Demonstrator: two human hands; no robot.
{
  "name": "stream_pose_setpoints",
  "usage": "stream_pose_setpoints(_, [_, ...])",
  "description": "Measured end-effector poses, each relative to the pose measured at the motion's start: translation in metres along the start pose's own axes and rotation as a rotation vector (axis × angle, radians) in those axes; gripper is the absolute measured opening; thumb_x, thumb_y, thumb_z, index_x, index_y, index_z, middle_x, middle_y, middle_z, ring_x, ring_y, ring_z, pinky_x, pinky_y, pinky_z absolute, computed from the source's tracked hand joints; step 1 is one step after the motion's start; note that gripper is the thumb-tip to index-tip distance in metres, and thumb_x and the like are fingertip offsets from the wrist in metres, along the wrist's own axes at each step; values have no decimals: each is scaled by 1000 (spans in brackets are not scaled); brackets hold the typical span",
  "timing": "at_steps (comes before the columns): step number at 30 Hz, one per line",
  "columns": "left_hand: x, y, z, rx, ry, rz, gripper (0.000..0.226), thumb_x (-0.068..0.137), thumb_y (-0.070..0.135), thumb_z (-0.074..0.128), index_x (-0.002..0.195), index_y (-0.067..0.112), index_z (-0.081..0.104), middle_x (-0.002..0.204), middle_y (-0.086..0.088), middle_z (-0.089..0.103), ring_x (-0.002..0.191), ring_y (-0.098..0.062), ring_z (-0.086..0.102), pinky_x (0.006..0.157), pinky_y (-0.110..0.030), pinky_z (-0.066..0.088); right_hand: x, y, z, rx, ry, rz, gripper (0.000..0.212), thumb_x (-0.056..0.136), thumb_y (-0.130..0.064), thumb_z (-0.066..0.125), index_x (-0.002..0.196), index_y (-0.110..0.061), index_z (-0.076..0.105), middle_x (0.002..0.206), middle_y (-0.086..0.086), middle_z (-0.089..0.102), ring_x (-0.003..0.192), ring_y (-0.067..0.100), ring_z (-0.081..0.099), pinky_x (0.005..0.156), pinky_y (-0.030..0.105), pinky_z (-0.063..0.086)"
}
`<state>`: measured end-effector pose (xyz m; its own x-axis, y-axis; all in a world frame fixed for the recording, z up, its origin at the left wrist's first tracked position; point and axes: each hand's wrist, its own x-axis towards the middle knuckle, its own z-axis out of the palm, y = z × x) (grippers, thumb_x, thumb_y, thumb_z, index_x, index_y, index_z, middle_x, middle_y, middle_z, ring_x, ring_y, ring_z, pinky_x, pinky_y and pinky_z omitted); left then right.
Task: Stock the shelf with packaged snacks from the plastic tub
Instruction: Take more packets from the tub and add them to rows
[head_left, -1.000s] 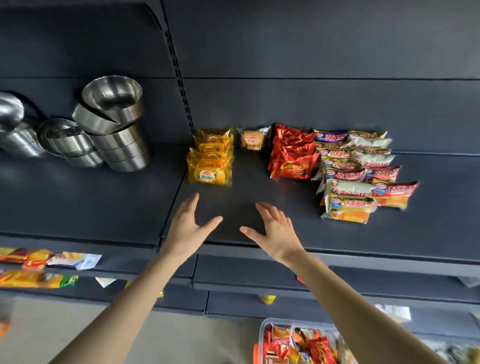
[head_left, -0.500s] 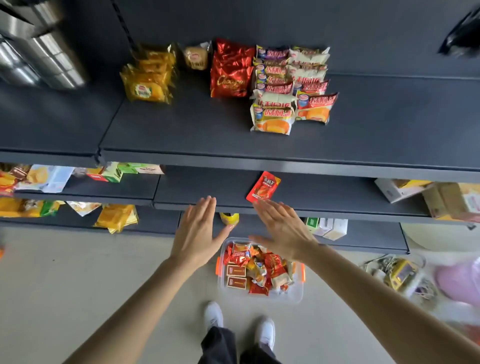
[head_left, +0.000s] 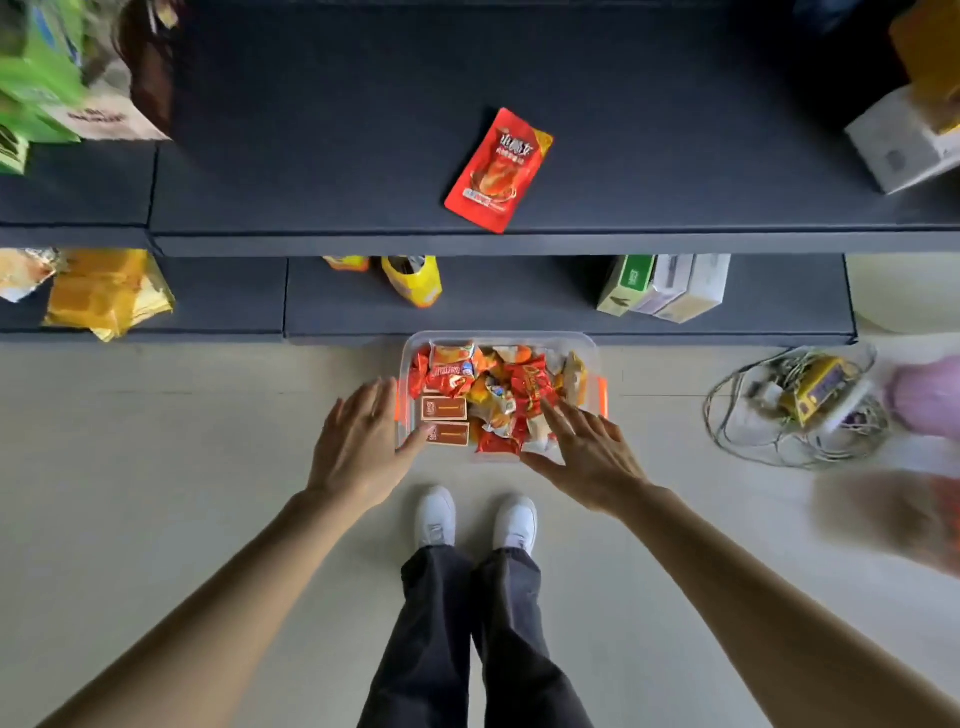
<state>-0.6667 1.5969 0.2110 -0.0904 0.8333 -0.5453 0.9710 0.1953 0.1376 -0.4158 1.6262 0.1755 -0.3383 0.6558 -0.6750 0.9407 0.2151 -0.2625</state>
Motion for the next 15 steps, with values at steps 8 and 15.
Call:
stream_pose_setpoints(8, [48,-12,106,-157,-137,-142,74,96,54,33,152,9,16,160,-9,19,146,-24,19,116,-35,19,74,32,85,161,-36,89,80,91,-65,31,153,-23,4,161,5,5,147,26,11,116,42,14])
stream_pose_setpoints(15, [103,-19,179,-279,-88,-222,68,97,49,39,151,12,22,155,-10,29,140,-29,29,110,-41,28,154,79,155,288,-21,205,82,91,-64,36,154,-20,7,161,1,9,143,27,22,111,45,25])
